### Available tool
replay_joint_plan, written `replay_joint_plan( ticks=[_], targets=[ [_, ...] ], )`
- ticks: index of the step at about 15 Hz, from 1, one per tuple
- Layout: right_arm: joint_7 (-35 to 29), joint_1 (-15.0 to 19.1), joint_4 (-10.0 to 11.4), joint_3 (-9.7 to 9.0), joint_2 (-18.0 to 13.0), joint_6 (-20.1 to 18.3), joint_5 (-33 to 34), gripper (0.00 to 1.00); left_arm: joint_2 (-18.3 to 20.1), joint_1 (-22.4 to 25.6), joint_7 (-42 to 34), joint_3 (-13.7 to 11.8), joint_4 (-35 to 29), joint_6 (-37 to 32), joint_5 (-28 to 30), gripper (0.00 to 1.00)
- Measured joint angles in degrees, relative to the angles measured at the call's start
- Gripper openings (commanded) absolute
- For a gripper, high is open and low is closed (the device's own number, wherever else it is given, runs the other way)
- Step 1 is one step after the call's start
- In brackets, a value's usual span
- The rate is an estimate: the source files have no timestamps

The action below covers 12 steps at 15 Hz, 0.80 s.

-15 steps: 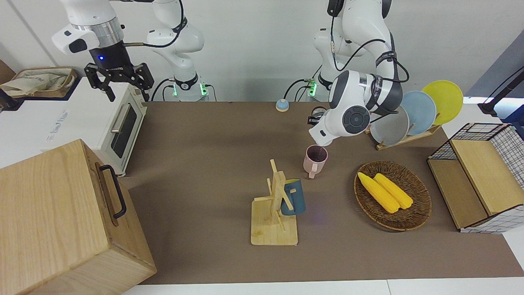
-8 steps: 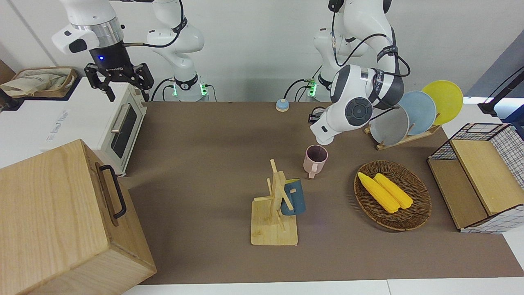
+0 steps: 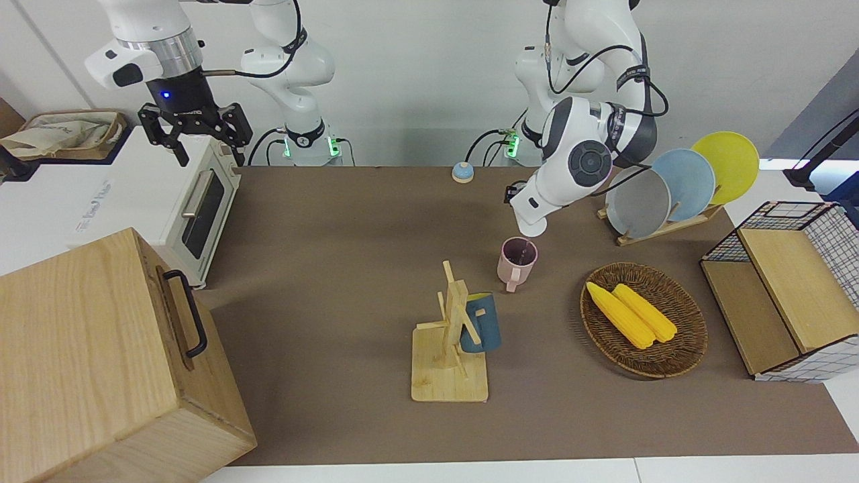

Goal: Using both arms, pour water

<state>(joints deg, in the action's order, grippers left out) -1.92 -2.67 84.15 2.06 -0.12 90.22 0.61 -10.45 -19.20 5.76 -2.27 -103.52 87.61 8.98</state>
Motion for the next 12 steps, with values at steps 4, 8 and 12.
replay_joint_plan(
  ticks=[4,8,12],
  targets=[
    [0.00,0.00,0.00,0.00,0.00,0.00,0.00,0.983,5.46,-0.03,0.35,0.35,-8.16,9.94,0.00,0.00],
    [0.00,0.00,0.00,0.00,0.00,0.00,0.00,0.983,8.81,-0.09,3.30,1.07,-12.87,15.80,0.00,0.00],
    [0.00,0.00,0.00,0.00,0.00,0.00,0.00,0.983,9.25,-0.14,4.80,1.84,-13.73,18.55,0.00,0.00]
  ],
)
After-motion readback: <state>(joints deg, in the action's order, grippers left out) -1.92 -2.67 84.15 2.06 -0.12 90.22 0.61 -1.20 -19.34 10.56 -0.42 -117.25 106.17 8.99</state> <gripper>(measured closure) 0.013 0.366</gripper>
